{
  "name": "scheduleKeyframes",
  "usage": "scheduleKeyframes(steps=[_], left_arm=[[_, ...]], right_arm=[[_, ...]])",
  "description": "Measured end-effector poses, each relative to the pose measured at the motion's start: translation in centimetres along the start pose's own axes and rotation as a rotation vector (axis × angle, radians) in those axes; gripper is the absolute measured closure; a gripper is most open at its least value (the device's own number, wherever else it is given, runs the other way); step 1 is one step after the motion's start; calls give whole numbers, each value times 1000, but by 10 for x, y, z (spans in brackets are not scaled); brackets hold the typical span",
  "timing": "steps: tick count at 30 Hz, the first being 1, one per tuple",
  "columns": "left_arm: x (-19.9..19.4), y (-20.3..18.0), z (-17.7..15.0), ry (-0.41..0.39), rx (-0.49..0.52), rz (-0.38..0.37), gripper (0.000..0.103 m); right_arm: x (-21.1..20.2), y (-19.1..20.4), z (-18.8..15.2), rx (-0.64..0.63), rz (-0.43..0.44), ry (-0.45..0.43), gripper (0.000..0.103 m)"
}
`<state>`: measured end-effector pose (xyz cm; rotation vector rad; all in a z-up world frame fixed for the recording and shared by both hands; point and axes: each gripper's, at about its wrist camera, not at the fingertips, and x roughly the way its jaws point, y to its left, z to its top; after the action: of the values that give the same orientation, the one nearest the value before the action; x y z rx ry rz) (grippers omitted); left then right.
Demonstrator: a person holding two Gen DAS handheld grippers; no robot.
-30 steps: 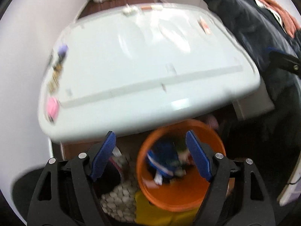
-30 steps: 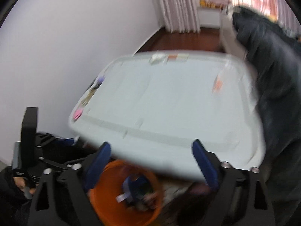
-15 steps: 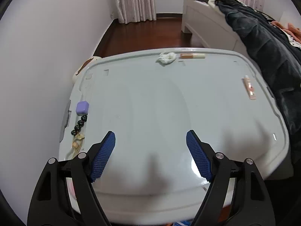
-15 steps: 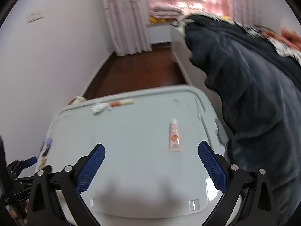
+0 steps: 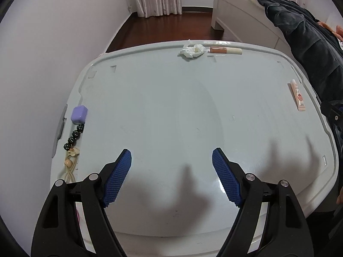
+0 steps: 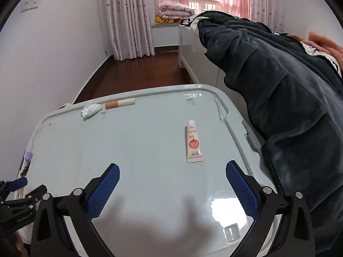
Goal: Collect trash
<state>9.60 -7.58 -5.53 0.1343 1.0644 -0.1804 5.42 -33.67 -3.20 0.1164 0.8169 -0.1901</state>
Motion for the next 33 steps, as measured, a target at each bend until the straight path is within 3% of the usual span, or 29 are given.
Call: scheduleKeyframes(steps=[33], left_arm=[[4,-6,-1,-7,10,7,27]], right_arm=[[3,10,-4,-37,-5,19,5]])
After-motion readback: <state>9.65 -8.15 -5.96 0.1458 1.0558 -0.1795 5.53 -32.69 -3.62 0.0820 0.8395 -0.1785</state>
